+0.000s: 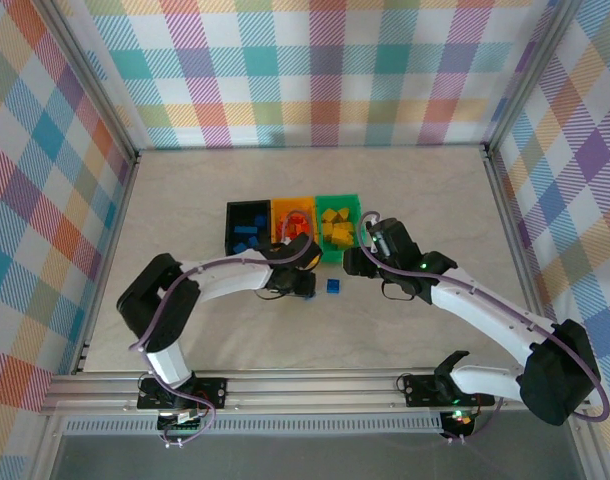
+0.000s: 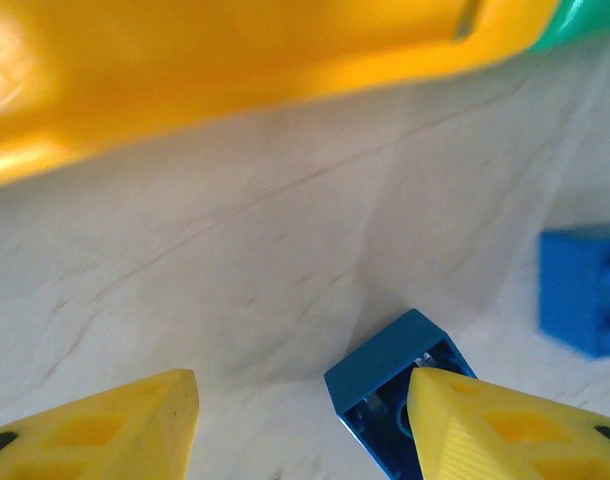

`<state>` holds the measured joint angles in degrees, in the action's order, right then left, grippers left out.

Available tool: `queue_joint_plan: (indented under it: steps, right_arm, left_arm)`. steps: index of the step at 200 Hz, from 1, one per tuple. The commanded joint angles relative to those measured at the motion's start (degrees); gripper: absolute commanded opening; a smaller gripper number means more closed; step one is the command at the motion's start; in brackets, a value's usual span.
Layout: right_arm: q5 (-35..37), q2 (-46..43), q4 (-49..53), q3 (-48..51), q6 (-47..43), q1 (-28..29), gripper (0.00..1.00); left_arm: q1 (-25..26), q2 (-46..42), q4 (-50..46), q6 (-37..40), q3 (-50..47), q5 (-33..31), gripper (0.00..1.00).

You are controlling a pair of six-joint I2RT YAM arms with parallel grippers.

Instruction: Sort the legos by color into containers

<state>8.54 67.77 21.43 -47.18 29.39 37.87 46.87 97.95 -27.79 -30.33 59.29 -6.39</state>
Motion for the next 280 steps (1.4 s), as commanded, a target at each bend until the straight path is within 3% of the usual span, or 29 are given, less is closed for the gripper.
queue_joint_plan:
  steps: [1,52,78,103,151,192,214,254,280]
  right_arm:
    - [-0.29,0.34,-1.19,0.81,0.14,-0.17,0.66]
    - [-0.37,0.96,-1.67,0.81,0.56,-0.16,0.66]
    - [0.06,0.70,-1.14,0.76,0.50,-0.17,0.66]
    - [0.32,0.12,-0.78,1.07,0.54,-0.18,0.66]
    - [0.25,0.00,-0.92,0.88,0.58,-0.19,0.66]
    - [0.34,-0.07,-0.94,0.77,0.58,-0.18,0.66]
    - [0.18,0.08,-1.12,0.70,0.56,-0.23,0.66]
    - [-0.53,1.03,-2.41,1.09,0.70,-0.24,0.66]
    - [-0.88,1.94,-3.06,1.37,0.97,-0.19,0.66]
  left_arm:
    - [-1.24,-4.48,-5.14,0.27,-4.75,-1.91,0.62]
    - [1.90,-8.50,-2.10,-1.05,-2.66,3.07,0.81]
    - [2.66,-4.41,-3.65,-0.10,-0.14,2.87,0.82]
    - [2.74,-1.42,-4.30,0.61,-0.27,1.57,0.77]
    - [2.76,3.02,-2.47,1.23,-0.49,1.34,0.54]
    - [2.62,1.80,-3.96,1.37,-0.17,-0.13,0.38]
    - [2.23,-2.41,-4.94,0.63,-1.65,-0.96,0.35]
    - [-7.10,-13.94,-8.53,1.18,-3.10,-3.40,0.35]
    - [-14.50,-15.53,-8.34,2.86,0.61,-4.25,0.39]
